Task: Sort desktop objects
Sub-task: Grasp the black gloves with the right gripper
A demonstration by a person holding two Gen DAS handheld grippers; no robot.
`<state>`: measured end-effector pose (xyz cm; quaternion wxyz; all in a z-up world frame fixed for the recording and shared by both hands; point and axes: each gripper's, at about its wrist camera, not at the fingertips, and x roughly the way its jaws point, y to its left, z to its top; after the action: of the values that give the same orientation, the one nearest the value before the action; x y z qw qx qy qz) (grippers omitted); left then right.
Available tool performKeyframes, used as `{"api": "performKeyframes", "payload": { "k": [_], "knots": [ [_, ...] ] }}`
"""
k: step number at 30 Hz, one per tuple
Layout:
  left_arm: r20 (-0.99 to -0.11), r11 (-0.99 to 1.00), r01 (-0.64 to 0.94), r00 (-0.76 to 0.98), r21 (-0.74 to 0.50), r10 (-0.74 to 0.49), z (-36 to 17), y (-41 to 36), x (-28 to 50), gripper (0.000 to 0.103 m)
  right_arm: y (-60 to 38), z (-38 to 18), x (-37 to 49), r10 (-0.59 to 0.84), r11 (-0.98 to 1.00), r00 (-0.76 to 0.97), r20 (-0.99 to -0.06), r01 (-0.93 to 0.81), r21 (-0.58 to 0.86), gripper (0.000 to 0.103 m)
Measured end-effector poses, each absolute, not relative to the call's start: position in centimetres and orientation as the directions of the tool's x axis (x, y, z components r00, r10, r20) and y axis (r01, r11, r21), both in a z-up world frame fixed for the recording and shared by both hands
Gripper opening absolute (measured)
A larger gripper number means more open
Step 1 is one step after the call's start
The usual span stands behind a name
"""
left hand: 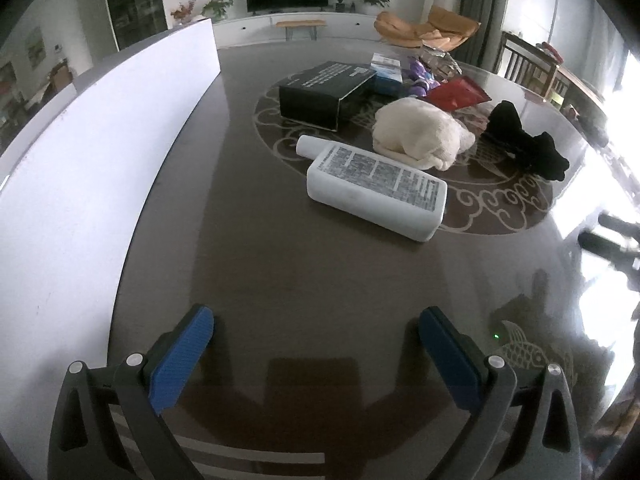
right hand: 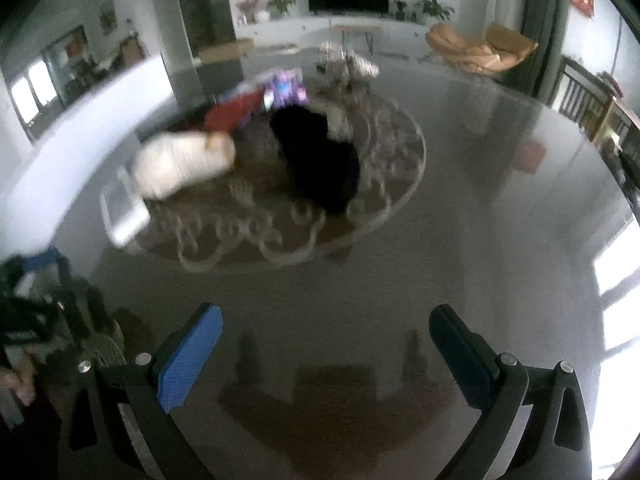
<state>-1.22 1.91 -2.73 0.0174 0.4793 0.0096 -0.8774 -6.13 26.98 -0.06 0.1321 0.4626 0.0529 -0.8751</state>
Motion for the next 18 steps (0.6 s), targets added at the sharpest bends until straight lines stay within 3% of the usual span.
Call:
{"api": "performKeyframes", "payload": {
  "k": [5,9,10,12,14,15,18],
  "knots": [
    [-0.842,-0.997,0.081,-0.538,-0.002,-0.042,-2.8,1.4,-1.2,0.103,25.4,2.0,-10.3,-0.219,-0.945,-0.57,-0.792,0.326,0.026,0.103],
    [-0.844,-0.996,0.091,-0.534,-0.004,-0.045,-2.8,0.9,-1.2,0.103,22.4,0.5,-14.7,-0.177,-0.921,-0.523,-0.834,0.386,-0.047,0.103],
    [-0.844,-0.995,0.097,-0.535,-0.013,-0.041,-2.7,0.8,-1.1,0.103,21.9,0.0,-15.4,-0.18,-0.914,-0.51,-0.841,0.404,-0.049,0.099],
    [-0.84,-0.993,0.108,-0.541,-0.043,-0.023,-2.5,0.3,-0.7,0.103,21.1,-1.0,-16.0,-0.189,-0.898,-0.489,-0.852,0.437,-0.052,0.075],
    [-0.834,-0.989,0.119,-0.552,-0.083,0.004,-2.4,-0.2,-0.6,0.103,21.1,-1.2,-15.8,-0.219,-0.895,-0.486,-0.846,0.445,-0.025,0.044],
    [-0.83,-0.987,0.126,-0.558,-0.103,0.015,-2.3,-0.4,-0.6,0.103,21.0,-1.1,-15.4,-0.232,-0.896,-0.479,-0.847,0.445,-0.006,0.038],
    [-0.813,-0.974,0.14,-0.578,-0.177,0.065,-2.0,-1.2,-0.5,0.103,18.9,-1.1,-12.8,-0.293,-0.865,-0.443,-0.848,0.499,0.038,0.037]
  ]
}}
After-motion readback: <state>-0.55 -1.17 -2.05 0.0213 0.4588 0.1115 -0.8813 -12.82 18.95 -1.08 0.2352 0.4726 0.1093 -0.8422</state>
